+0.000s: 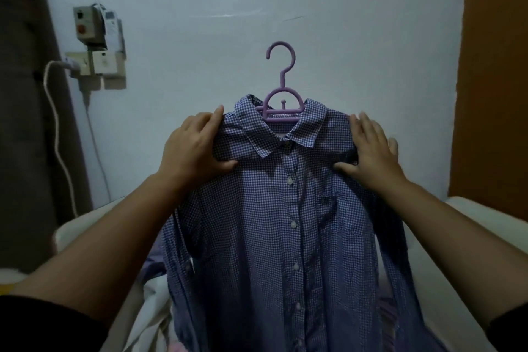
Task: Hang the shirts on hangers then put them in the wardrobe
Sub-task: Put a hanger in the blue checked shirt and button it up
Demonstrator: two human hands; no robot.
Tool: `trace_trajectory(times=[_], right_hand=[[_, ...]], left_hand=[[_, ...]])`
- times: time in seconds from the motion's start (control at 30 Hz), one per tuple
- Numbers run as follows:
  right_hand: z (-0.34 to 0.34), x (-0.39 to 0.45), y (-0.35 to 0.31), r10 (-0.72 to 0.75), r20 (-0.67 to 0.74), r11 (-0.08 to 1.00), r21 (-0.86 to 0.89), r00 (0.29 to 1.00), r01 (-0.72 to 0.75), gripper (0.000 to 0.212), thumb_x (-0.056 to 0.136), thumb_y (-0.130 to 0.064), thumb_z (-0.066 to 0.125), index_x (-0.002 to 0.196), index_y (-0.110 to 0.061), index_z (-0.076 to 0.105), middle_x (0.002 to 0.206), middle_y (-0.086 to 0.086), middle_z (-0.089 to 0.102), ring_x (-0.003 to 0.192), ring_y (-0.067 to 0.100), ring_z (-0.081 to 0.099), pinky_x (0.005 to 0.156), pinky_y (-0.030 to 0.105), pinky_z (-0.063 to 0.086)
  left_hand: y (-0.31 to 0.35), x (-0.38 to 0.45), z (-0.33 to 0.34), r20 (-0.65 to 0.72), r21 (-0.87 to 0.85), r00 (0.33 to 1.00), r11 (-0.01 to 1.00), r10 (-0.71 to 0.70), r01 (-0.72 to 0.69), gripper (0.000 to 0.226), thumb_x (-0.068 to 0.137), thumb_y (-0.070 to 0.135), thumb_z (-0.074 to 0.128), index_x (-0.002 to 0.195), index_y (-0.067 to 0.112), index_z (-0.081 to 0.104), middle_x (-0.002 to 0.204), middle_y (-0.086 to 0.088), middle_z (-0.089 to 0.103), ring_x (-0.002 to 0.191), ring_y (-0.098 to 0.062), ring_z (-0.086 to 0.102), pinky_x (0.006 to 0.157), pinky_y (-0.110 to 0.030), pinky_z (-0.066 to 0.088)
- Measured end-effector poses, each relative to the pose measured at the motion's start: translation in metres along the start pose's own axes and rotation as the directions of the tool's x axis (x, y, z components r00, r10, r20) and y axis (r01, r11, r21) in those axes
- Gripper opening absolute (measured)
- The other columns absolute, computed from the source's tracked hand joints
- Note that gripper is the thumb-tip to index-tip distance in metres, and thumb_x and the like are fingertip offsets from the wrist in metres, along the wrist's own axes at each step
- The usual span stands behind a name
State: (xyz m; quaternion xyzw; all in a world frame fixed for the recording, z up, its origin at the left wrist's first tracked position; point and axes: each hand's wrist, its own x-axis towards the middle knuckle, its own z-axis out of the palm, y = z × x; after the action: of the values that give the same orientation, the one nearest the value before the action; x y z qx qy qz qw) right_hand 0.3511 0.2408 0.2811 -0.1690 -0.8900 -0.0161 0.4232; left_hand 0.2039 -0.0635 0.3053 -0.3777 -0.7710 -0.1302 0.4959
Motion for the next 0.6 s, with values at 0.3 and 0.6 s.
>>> trace_trajectory(times=[0.3, 0.6], right_hand=[[0.092, 0.018, -0.103, -0.094, 0.195, 0.99, 0.12, 0.976, 0.072, 0.108, 0.08, -0.062, 0.058, 0.145, -0.032, -0.023, 0.154, 0.0, -0.029, 0.144, 0.023, -0.019, 0.112, 0.06, -0.002], [0.201, 0.033, -0.247, -0.246, 0.375, 0.944, 0.301, 0.894, 0.133, 0.095, 0.087, -0.057, 0.052, 0.147, -0.032, -0.017, 0.156, -0.001, -0.025, 0.145, 0.024, -0.016, 0.112, 0.06, -0.002]], left_hand=[[-0.067, -0.046, -0.007, 0.093, 0.131, 0.96, 0.959, -0.266, 0.253, 0.109, 0.07, 0.057, 0.075, 0.152, 0.014, 0.018, 0.143, -0.012, 0.04, 0.128, -0.029, 0.039, 0.099, -0.043, 0.041], [-0.155, -0.106, 0.012, 0.135, 0.283, 0.85, 0.842, -0.509, 0.459, 0.108, 0.073, 0.061, 0.07, 0.153, 0.015, 0.013, 0.144, -0.006, 0.038, 0.13, -0.024, 0.036, 0.1, -0.037, 0.041]])
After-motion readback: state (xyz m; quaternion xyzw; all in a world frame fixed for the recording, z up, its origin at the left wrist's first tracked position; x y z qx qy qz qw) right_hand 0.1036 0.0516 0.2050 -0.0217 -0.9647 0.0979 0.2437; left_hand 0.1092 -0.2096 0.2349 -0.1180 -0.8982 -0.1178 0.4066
